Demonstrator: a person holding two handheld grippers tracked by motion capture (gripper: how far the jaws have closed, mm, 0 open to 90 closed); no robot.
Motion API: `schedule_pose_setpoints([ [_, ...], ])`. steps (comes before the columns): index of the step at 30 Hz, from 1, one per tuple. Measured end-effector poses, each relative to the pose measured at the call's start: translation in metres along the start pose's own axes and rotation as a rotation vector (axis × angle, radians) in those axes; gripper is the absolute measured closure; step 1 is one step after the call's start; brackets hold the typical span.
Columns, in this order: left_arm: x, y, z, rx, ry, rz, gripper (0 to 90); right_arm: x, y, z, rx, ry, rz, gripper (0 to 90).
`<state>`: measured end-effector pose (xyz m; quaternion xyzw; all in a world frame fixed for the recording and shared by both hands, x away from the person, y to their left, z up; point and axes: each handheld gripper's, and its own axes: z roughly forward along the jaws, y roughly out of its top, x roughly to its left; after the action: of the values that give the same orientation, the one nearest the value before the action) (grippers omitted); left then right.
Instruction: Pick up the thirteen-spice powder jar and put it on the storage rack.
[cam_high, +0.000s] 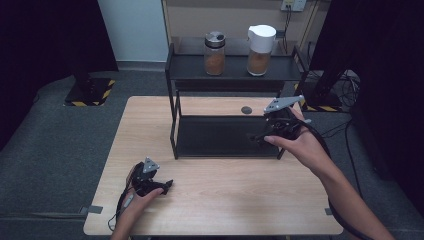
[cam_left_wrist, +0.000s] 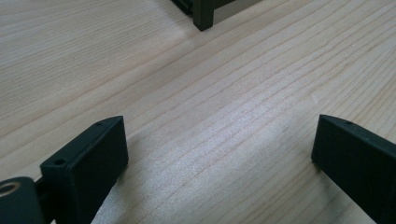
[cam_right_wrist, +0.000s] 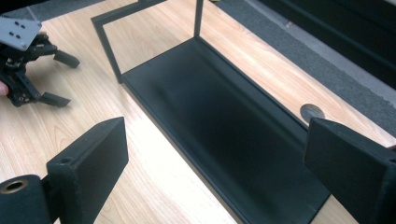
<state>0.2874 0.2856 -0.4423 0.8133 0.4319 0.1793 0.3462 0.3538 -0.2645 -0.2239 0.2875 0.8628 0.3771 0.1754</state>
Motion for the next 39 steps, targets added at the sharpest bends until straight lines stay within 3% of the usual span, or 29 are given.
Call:
schedule_pose_setpoints([
  [15,0.0,0.0,0.0,0.0,0.001,0.0,2.4,0.007,-0.018,0.021,0.002,0.03,0.026,7.2],
  [22,0.0,0.0,0.0,0.0,0.001,0.0,2.4,0.008,-0.029,0.031,0.034,0.032,0.033,7.1],
  [39,0.0,0.0,0.0,0.0,-0.001,0.0,2.4,0.008,-0.063,0.056,0.04,0.052,0.067,6.9],
])
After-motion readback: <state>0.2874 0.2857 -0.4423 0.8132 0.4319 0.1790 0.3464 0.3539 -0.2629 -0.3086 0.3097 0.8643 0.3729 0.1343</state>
